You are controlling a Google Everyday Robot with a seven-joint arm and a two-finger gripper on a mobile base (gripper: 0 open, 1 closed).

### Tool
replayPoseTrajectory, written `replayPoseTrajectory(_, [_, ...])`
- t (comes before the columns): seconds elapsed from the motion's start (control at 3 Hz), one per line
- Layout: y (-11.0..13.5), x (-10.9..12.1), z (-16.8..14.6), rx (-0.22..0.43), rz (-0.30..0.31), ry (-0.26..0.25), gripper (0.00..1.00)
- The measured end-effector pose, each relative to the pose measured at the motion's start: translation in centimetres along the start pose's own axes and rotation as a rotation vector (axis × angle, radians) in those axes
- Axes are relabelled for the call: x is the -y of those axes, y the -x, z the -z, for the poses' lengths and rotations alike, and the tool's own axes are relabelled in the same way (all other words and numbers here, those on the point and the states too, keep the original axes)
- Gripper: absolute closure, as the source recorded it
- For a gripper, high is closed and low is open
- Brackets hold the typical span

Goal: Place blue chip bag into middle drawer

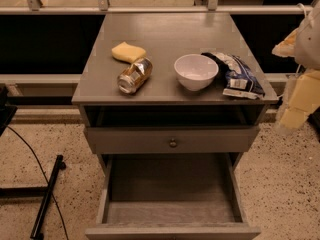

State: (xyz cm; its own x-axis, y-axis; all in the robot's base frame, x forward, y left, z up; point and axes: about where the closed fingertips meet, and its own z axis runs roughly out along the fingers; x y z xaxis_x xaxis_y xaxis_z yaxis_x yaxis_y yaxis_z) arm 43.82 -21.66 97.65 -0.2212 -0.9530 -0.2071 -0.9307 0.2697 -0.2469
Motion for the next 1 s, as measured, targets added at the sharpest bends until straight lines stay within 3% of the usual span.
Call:
replayPoseTrajectory(0.33, [0.0,0.0,0.0,0.0,0.0,0.0,0.0])
replayPoseTrajectory(0.67, [1.6,1.5,-0.1,0.045,0.032,-0.051,0.0])
replayPoseTrajectory(1.0, [4.1,5.2,-2.3,0.097,0.08,-0.114,0.0])
